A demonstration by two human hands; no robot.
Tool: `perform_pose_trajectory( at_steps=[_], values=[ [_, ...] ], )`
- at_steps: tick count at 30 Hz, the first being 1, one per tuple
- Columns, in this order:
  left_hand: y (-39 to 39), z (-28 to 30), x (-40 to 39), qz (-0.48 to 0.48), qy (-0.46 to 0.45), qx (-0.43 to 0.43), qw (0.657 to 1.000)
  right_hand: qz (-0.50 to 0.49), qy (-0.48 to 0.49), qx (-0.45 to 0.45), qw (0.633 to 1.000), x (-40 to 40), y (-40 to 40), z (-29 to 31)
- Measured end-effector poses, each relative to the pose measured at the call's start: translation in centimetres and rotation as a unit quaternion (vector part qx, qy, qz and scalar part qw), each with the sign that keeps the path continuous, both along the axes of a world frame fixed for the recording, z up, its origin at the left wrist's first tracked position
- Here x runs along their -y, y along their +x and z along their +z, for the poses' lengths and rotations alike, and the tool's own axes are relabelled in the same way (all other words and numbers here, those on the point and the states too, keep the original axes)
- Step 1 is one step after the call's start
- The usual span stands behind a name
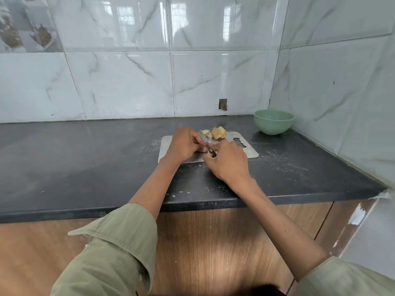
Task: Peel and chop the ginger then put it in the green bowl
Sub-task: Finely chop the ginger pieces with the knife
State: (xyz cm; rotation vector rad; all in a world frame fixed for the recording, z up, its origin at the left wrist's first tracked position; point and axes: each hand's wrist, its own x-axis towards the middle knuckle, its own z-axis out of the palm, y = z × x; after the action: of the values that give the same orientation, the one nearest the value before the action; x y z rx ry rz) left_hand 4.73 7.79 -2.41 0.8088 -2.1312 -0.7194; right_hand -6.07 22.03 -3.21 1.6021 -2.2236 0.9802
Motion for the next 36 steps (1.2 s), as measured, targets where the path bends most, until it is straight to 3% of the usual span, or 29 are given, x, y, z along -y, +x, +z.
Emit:
perform_pose_trajectory(
  at_steps=[24, 30, 36],
  values=[
    [0.3, 0.3, -0.6, 0.026, -0.021, 0.001, 0.999, -0.004, 0.01, -0.016, 1.0, 0.1, 0.0, -0.1],
    [0.5, 0.4, -0.8, 0.011, -0.029, -0.001, 1.0, 0.018, 0.059, 0.001, 0.998, 0.8, -0.5, 0.6],
    [0.4, 0.4, -1.0, 0.015, -0.017, -0.002, 1.0, -0.024, 0.034, -0.001, 0.999, 0.7, 0.0, -0.1]
  ],
)
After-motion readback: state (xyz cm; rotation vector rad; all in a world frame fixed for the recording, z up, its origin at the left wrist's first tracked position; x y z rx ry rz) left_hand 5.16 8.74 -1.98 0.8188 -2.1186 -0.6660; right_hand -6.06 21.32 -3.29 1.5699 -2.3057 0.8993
